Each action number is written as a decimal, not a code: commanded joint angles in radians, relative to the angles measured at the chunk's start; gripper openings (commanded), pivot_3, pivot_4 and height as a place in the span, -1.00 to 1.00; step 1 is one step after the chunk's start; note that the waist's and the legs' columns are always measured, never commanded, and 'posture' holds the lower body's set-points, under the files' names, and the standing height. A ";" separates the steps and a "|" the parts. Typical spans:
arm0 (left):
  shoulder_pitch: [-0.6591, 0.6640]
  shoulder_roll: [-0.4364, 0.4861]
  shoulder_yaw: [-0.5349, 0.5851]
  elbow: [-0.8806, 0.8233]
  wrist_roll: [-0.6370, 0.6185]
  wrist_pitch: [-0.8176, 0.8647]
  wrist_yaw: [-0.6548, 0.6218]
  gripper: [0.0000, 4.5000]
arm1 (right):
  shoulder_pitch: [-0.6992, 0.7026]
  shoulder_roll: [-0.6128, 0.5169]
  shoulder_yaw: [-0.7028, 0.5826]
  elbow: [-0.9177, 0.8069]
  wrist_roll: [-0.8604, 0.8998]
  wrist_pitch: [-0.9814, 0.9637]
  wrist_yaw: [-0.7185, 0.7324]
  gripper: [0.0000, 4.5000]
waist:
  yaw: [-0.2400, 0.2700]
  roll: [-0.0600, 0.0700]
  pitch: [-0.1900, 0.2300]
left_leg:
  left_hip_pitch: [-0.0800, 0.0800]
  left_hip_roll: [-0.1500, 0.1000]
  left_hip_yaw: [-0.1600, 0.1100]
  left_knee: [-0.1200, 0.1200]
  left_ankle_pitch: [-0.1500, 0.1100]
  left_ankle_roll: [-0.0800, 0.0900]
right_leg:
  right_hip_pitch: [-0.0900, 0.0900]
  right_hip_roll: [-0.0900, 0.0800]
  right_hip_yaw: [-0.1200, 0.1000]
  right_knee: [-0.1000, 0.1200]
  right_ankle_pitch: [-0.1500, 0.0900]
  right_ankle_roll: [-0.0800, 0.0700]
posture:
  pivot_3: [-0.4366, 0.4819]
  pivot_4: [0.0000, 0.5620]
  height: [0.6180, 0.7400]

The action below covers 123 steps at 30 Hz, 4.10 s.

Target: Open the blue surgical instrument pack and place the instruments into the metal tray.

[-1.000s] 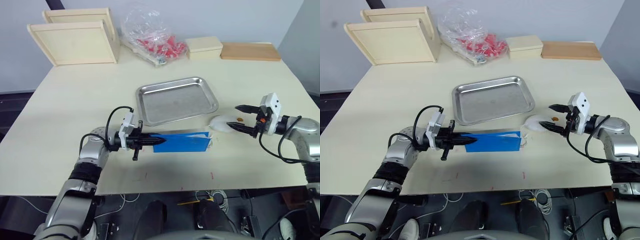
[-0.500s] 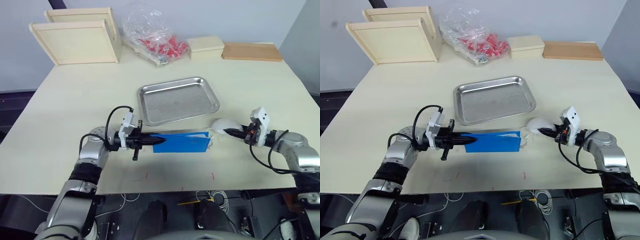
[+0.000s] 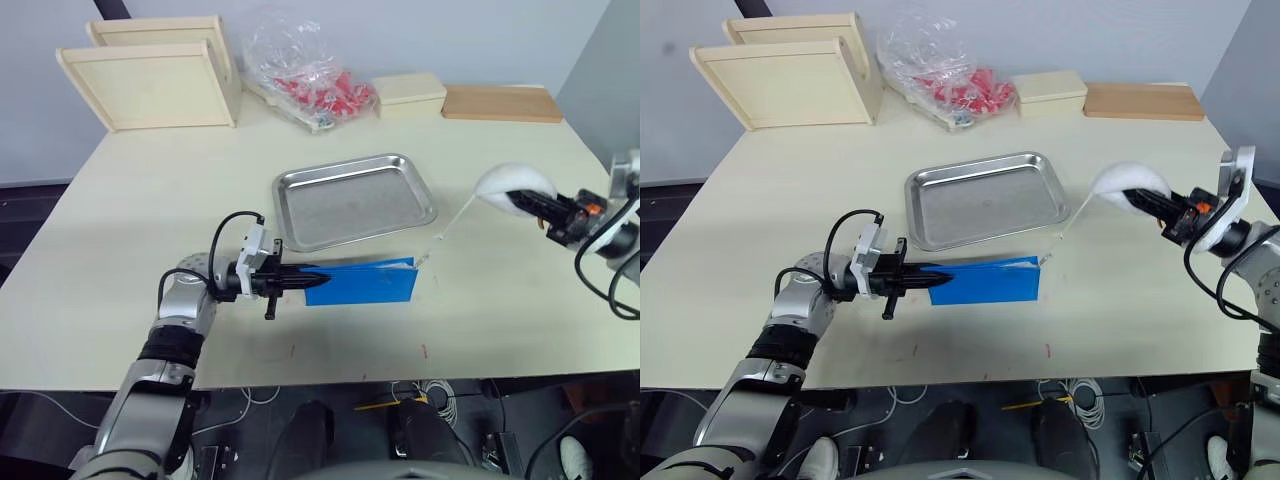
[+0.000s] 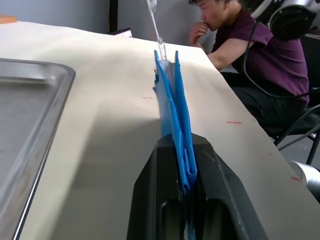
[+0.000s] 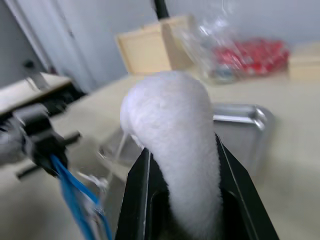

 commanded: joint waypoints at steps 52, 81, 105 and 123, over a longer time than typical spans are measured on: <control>-0.093 -0.073 -0.027 0.099 0.094 -0.065 -0.052 -1.00 | -0.256 0.509 0.719 -0.145 -0.502 -0.439 0.026 -1.00 | 0.000 0.000 0.000 | -0.002 -0.003 -0.005 0.000 0.000 0.000 | 0.000 -0.003 -0.005 -0.001 0.000 0.001 | -0.05 -0.47 1.00; -0.091 -0.057 -0.046 0.135 0.099 -0.101 -0.052 -1.00 | -0.023 0.061 0.494 -0.207 -0.352 -0.272 0.177 0.94 | 0.000 0.000 0.000 | -0.001 -0.002 -0.003 0.000 0.000 0.000 | 0.000 -0.002 -0.003 -0.001 0.000 0.001 | -0.05 -0.47 1.00; -0.085 -0.042 -0.042 0.139 0.106 -0.116 -0.052 -1.00 | -0.019 0.191 0.521 0.057 -0.415 -0.433 0.247 -0.44 | 0.000 -0.001 -0.001 | 0.000 -0.002 -0.002 0.000 0.000 0.000 | 0.000 0.000 -0.002 -0.001 0.000 0.001 | -0.05 -0.47 1.00; -0.080 -0.008 -0.027 0.142 0.135 -0.059 -0.015 -0.11 | -0.015 0.177 0.513 0.108 -0.450 -0.477 0.259 -1.00 | -0.003 -0.001 0.000 | 0.000 -0.003 -0.001 0.000 0.000 0.000 | 0.000 0.000 -0.002 0.000 0.000 0.001 | -0.05 -0.47 1.00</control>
